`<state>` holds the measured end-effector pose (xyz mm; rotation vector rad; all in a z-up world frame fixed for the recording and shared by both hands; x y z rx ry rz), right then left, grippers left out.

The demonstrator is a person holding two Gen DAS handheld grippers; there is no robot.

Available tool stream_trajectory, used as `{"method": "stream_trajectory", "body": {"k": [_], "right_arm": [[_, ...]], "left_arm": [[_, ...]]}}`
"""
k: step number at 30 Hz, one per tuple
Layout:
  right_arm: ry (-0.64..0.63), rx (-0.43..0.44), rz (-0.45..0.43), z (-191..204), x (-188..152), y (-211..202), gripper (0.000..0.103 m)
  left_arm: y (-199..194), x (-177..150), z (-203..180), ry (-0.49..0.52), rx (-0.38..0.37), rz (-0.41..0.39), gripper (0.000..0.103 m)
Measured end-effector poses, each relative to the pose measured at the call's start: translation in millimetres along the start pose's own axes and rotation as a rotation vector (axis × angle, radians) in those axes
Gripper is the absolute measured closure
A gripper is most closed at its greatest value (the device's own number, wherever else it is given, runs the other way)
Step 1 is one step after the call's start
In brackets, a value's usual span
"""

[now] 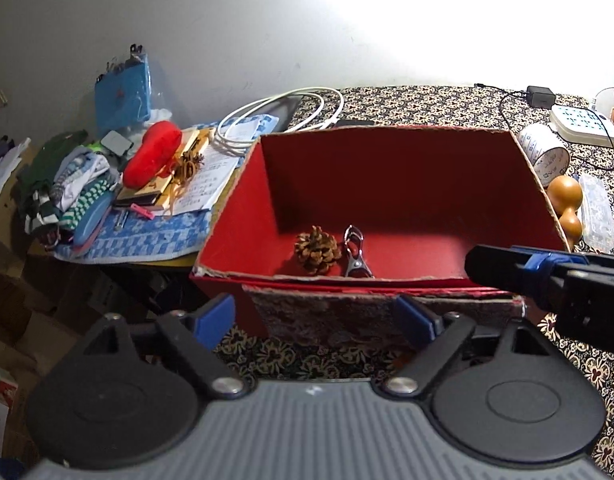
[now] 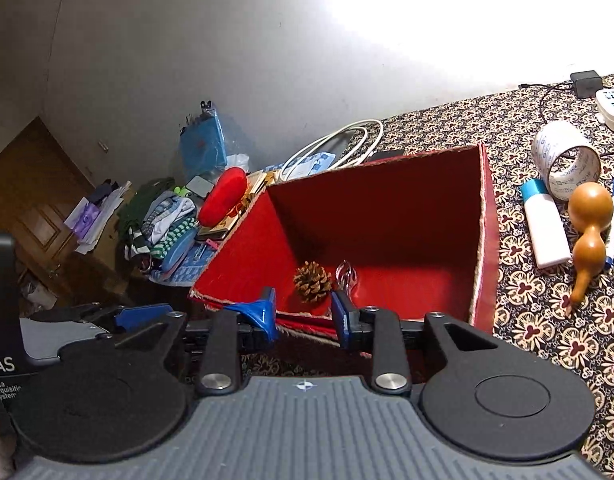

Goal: Organize rigid objects
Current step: 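Withdraw the right tool and reach toward the black LCD device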

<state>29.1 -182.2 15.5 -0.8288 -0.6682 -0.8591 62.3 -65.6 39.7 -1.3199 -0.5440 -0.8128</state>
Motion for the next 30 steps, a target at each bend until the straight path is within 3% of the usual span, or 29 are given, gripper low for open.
{"method": "stream_trajectory", "body": {"k": [17,30], "right_arm": [[0.048,0.002,0.058,-25,-29,-19,0.088],[0.112,-0.046,0.124,-43,-56,-15,0.087]], "left_arm": [[0,-32,-28,0.052,0.031,0.08,0.013],[21,-57,-37,0.088,-0.019,0.167,0.013]]}}
Point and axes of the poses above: each gripper's, at about its wrist camera, not at the fingertips, and y roughly the way its jaws point, z to its left, x to its top, the point moved 4 cm from there along y, roughly the way its jaws point, and after that the axes turned 11 degrees about -z, right-handed, at the moved point
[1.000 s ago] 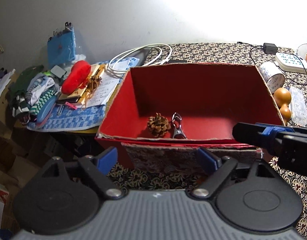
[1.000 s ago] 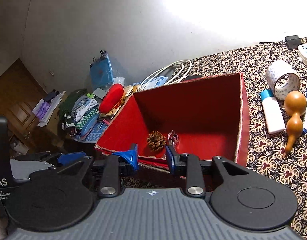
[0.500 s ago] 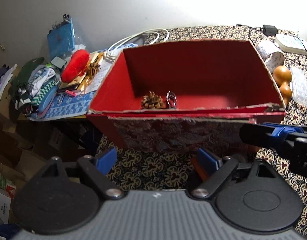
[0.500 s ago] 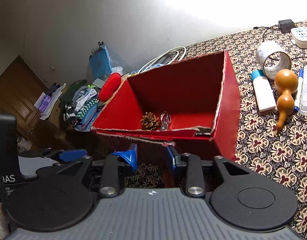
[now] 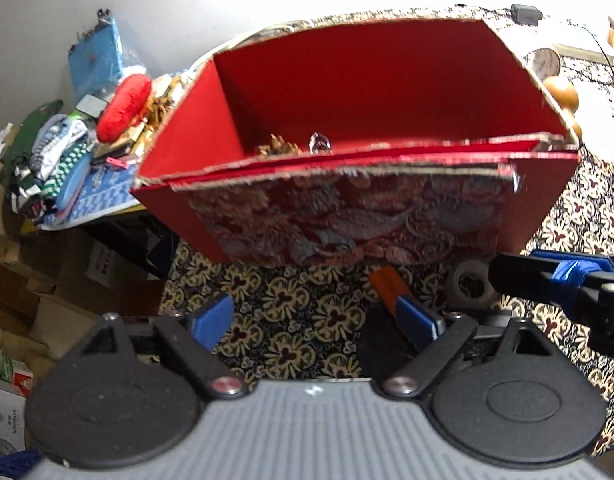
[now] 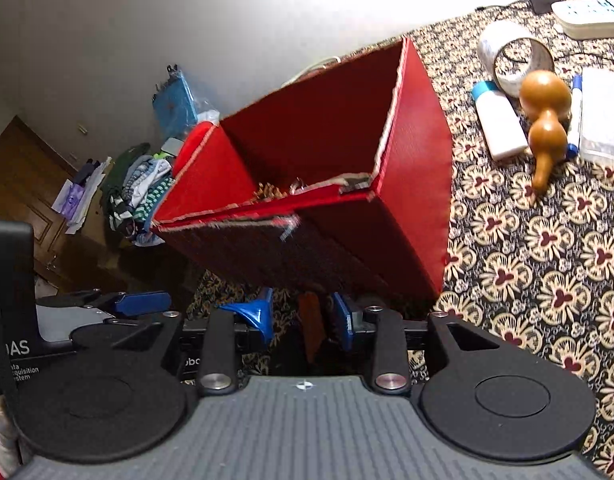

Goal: Organize rigid objects
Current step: 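Withdraw the right tool and reach toward the black LCD device, then grasp the black LCD device with the right tool and lift it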

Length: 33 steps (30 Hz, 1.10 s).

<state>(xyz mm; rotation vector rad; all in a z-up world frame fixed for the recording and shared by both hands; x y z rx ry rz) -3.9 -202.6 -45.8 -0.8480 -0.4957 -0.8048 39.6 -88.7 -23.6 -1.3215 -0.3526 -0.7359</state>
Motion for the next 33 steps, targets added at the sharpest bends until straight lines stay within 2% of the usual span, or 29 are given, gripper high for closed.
{"method": "stream_trajectory", "body": {"k": [3,9,12,15,20,23,28,33], "right_arm": [[0.026,-0.017,0.026,-9,-6,3,0.087],[0.081,-0.048,0.072,-27,-20,4,0.087],[0.099,-0.061,0.085,-33,-26,3,0.087],[0.113,-0.061,0.099,-36,-31,1,0.086],[0.135,-0.052,0.136,-38,-40,2,0.086],[0.148,-0.053,0.145,-39,-43,2,0.086],[0.181,-0.052,0.146,-43,-46,3,0.086],[0.188,-0.051,0.148,-44,-52,5,0.086]], "left_arm": [[8,-8,1,-0.006,-0.04,0.027,0.013],[18,-31,3,-0.028,-0.195,0.069,0.013],[19,-42,-2,-0.021,-0.24,0.078,0.013],[16,-45,-6,-0.019,-0.302,0.071,0.013],[4,-50,-24,0.013,-0.446,0.04,0.013],[0,-53,-37,0.041,-0.493,0.032,0.013],[4,-56,-51,0.043,-0.573,0.065,0.013],[5,-59,-60,0.073,-0.564,0.009,0.009]]}}
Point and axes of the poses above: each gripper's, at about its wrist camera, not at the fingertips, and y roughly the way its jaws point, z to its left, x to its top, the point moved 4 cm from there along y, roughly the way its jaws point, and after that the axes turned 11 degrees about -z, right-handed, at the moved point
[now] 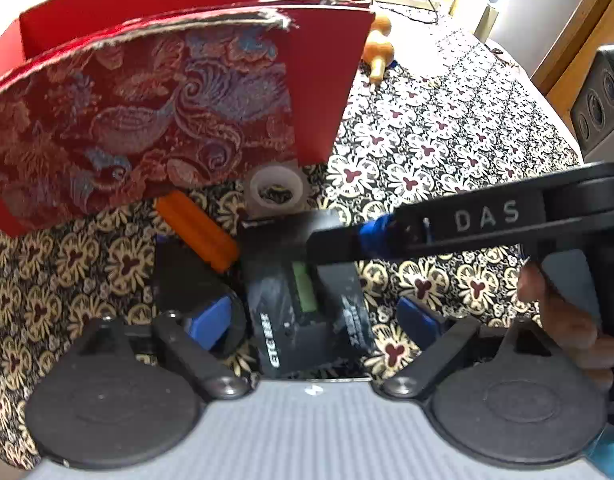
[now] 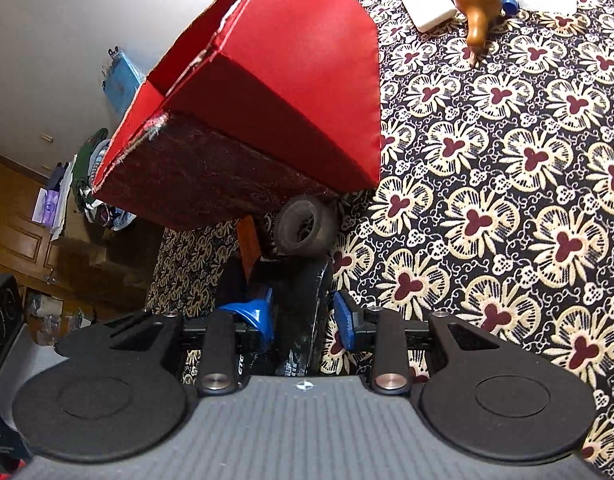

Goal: Organize rigid objects
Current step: 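Grasp the black LCD device with the right tool and lift it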

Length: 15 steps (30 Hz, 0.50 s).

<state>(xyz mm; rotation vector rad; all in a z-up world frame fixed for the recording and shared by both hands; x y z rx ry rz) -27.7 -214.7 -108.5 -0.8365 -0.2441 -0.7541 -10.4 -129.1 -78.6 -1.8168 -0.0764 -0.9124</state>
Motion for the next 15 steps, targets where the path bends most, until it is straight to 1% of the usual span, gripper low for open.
{"method": "stream_trajectory", "body": {"k": [5,11,12,14,15], "right_arm": [[0.006,0.015,0.005,0,-2,6,0.087],[0.027,0.051,-0.012,-6,-2,6,0.087],[0.033,0.062,-0.018,-8,-2,6,0.087],[0.05,0.079,-0.027,-12,-3,4,0.087],[0.058,0.085,-0.029,-15,-3,3,0.087]], "left_arm": [[4,-1,-4,0.026,0.0,-0.063,0.009],[8,-3,-9,0.093,0.004,-0.117,0.009],[10,-4,-9,0.106,0.006,-0.122,0.009],[20,-8,-10,0.115,-0.001,-0.09,0.009],[21,-11,-12,0.131,-0.002,-0.097,0.009]]}}
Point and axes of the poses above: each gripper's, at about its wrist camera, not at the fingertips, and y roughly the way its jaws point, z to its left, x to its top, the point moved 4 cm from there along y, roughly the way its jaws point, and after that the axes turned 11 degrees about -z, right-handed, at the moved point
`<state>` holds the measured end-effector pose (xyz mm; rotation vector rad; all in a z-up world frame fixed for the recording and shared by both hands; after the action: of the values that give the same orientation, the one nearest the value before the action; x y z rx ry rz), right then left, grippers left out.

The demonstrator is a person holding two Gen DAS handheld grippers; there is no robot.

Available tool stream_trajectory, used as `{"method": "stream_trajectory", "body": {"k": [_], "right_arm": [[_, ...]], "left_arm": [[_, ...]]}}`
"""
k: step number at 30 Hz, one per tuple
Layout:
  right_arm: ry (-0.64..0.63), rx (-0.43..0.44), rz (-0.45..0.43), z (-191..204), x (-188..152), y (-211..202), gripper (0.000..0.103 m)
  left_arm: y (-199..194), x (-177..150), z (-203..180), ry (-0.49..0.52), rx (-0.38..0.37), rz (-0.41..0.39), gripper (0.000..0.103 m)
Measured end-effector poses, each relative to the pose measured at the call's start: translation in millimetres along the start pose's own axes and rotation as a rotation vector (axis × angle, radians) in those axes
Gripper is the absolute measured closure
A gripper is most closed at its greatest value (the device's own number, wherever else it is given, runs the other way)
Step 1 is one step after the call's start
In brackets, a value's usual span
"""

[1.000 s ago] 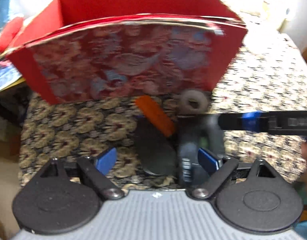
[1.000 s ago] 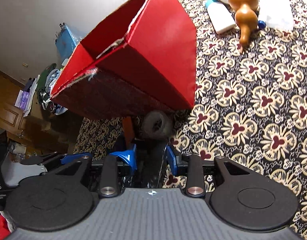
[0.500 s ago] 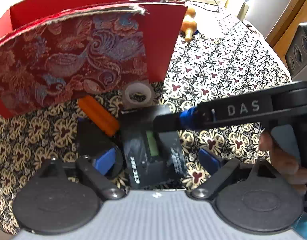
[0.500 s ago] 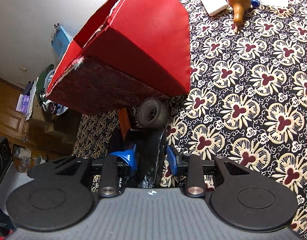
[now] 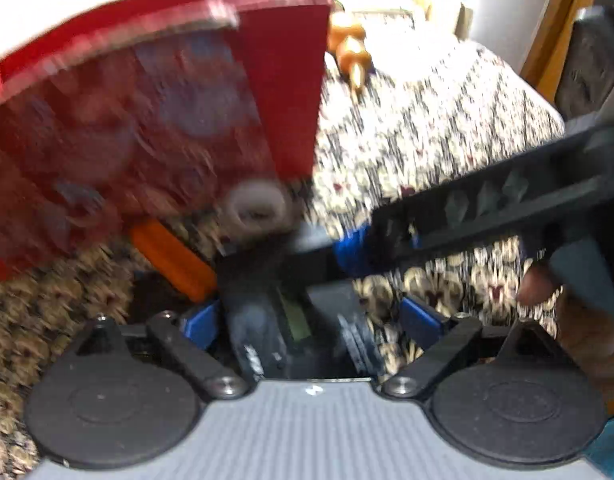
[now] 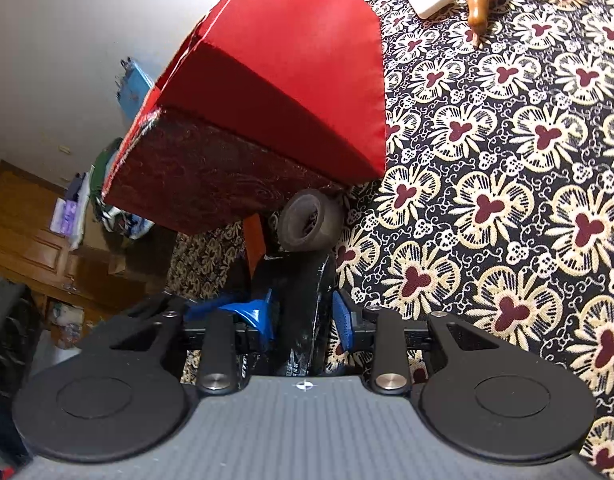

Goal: Organize rigid objects
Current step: 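Grasp the black LCD device with the right tool and lift it, then carry the black device over the red box and lower it inside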

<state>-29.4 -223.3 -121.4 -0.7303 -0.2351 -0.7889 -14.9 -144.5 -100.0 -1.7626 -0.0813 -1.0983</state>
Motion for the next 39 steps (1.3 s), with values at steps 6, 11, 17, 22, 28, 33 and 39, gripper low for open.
{"method": "stream_trajectory", "body": {"k": [6,11,17,22,28,33,39], "right_arm": [[0.013,0.007,0.004,-8,2,-6,0.087],[-0.08,-0.01,-0.007,5,-3,-7,0.085],[-0.047,-0.011,-0.007,2,-1,-6,0.084],[-0.045,-0.021,-0.003,0,-1,-11,0.085],[-0.015,-0.047,-0.048,-14,4,-32,0.086],[-0.016,-0.068,-0.119,-19,11,-55,0.086],[-0.047,-0.08,-0.209,-12,23,-83,0.086]], "left_arm": [[1,-2,-5,0.047,0.021,-0.014,0.009],[5,1,-7,0.046,0.028,-0.015,0.009],[4,-2,-9,0.05,0.027,-0.022,0.009],[2,4,-7,0.034,0.025,-0.029,0.022],[1,17,-13,0.046,-0.027,-0.041,0.027],[-4,33,-34,0.114,-0.051,-0.082,0.03],[-14,56,-48,0.139,-0.103,-0.129,0.032]]}}
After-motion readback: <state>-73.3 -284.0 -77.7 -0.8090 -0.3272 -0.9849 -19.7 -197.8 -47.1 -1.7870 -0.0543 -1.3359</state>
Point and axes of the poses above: each gripper's, at about its wrist camera, not at the fingertips, and y roughly the way its jaws point, z to its left, x to its top, the point moved 4 cm from there along y, roughly the way its jaws point, and after that the axes turned 11 degrees about -z, right-handed, at the moved point
